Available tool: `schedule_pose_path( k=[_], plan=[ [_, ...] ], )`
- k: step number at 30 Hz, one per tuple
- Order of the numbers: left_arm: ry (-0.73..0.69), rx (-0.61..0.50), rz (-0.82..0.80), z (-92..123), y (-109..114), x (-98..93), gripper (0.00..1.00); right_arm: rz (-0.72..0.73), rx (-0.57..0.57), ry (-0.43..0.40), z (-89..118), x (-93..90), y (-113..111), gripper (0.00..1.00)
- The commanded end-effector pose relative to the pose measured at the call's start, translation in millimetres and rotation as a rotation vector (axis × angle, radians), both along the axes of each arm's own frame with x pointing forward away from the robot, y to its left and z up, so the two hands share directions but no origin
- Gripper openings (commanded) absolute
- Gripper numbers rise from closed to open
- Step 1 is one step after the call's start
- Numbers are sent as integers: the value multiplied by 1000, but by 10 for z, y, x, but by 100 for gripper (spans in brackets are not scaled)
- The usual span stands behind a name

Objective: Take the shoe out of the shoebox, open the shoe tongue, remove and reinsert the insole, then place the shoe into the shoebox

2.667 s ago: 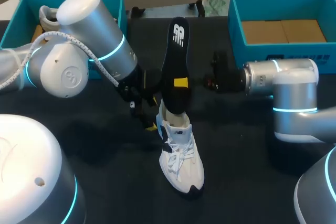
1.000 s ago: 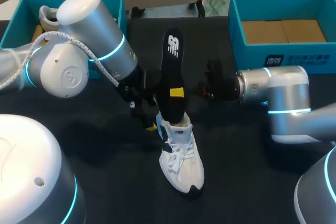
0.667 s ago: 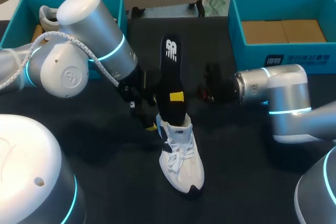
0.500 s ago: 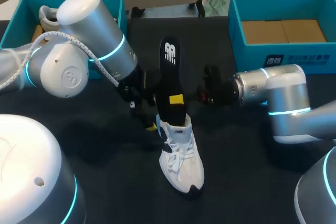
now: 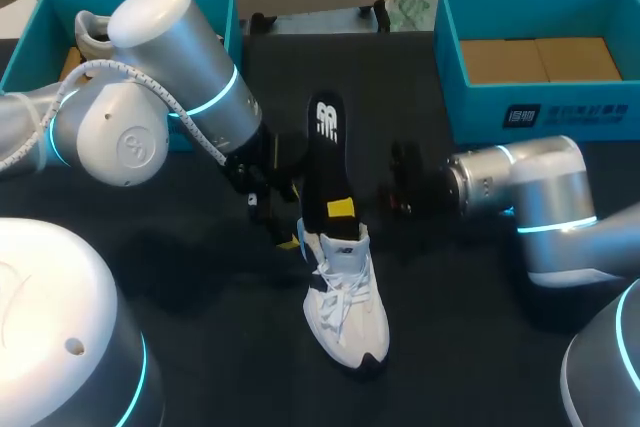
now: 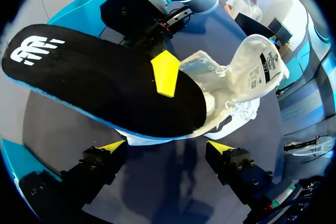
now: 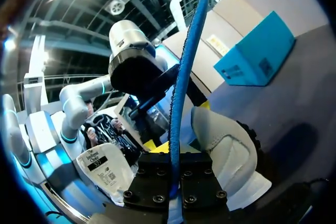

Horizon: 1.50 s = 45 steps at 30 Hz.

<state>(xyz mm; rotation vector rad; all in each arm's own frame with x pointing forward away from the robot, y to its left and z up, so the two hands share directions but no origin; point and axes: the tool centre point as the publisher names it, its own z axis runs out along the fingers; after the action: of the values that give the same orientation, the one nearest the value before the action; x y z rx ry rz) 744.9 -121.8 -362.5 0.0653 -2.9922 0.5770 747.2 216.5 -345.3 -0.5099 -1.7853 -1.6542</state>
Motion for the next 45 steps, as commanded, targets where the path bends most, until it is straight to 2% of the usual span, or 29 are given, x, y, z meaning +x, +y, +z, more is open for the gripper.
schedule_pose_path(
  k=[1, 12, 19, 20, 22, 24, 28, 38, 45],
  plan=[
    [-1, 2, 0, -8, -5, 1, 100, 15, -22, 23, -84, -116, -24, 0],
    [-1, 2, 0, -8, -5, 1, 100, 20, -29, 108, -266, -323, -78, 0],
    [-1, 2, 0, -8, -5, 1, 100, 15, -4, 115, -259, -376, -73, 0],
    [-1, 2, 0, -8, -5, 1, 100, 17, -5, 111, -242, -370, -60, 3],
    [-1, 2, 0, -8, -5, 1, 100, 26, -5, 102, -205, -360, -37, 17],
    [-1, 2, 0, -8, -5, 1, 100, 36, -6, 91, -169, -347, -13, 23],
    [-1, 2, 0, -8, -5, 1, 100, 56, -12, 68, -92, -317, 30, 21],
    [-1, 2, 0, -8, -5, 1, 100, 76, -36, 20, 69, -247, 83, 36],
    [-1, 2, 0, -8, -5, 1, 100, 71, -38, 3, 136, -192, 106, 37]
  ],
)
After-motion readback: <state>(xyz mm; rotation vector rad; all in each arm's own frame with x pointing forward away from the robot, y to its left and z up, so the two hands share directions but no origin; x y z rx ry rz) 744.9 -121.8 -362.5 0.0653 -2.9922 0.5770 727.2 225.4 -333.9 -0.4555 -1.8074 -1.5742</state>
